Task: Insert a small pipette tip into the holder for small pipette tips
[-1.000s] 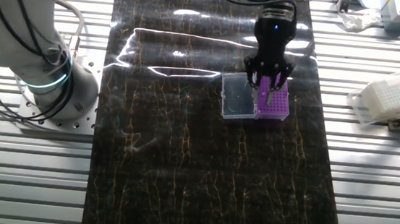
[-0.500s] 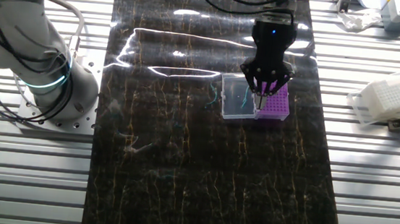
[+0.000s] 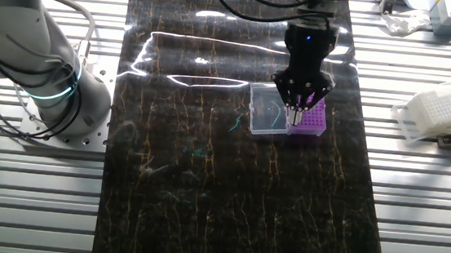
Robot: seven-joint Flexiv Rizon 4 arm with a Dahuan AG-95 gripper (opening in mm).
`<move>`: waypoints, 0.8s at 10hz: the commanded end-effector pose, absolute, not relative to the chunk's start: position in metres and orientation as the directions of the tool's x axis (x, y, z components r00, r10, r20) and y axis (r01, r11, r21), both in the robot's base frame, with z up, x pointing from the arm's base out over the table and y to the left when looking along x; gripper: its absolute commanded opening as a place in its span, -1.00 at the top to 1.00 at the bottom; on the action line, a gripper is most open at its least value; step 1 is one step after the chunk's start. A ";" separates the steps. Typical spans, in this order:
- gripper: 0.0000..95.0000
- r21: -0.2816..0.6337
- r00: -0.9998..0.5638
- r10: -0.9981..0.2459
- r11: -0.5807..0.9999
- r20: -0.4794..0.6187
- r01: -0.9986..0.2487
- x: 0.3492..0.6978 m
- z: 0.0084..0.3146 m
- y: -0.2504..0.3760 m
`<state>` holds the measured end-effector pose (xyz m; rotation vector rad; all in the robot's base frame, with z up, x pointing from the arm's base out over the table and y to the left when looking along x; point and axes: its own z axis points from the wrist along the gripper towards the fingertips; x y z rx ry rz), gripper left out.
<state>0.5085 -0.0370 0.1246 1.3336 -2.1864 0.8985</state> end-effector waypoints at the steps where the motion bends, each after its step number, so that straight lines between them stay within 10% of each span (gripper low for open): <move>1: 1.00 -0.338 -0.506 -0.610 0.378 0.610 -0.862 0.512 0.127 -0.038; 8: 1.00 -0.359 -0.654 -0.575 0.550 0.492 -0.754 0.513 0.127 -0.038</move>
